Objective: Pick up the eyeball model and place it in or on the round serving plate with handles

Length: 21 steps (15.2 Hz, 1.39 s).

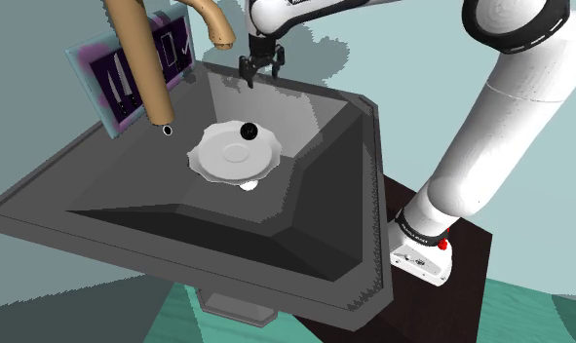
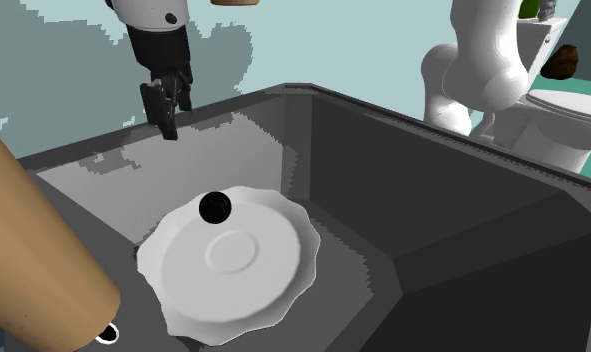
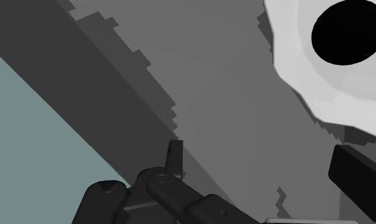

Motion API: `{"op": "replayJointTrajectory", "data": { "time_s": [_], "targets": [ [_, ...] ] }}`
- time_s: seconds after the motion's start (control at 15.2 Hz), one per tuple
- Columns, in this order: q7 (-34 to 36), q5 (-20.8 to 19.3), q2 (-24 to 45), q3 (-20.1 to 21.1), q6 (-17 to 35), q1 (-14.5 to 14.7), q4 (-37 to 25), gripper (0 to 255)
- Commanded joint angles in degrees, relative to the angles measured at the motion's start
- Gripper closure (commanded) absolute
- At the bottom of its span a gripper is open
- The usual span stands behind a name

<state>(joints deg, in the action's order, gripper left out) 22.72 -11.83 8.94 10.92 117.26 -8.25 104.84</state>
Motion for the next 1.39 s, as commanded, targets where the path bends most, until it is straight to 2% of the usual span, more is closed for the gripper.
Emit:
{"op": "replayJointTrajectory", "data": {
  "time_s": [0.0, 0.26, 0.73, 0.79, 1.32],
  "targets": [
    [-0.18, 1.11, 0.52, -0.12, 1.52, -0.4, 0.7, 0],
    [0.09, 0.68, 1.57, -0.31, 3.93, -0.51, 2.07, 0],
    [0.1, 0.68, 1.59, -0.31, 3.91, -0.51, 2.05, 0],
    [0.1, 0.68, 1.59, -0.31, 3.91, -0.51, 2.05, 255],
    [0.15, 0.66, 1.64, -0.29, 3.92, -0.48, 2.02, 255]
  ]
}}
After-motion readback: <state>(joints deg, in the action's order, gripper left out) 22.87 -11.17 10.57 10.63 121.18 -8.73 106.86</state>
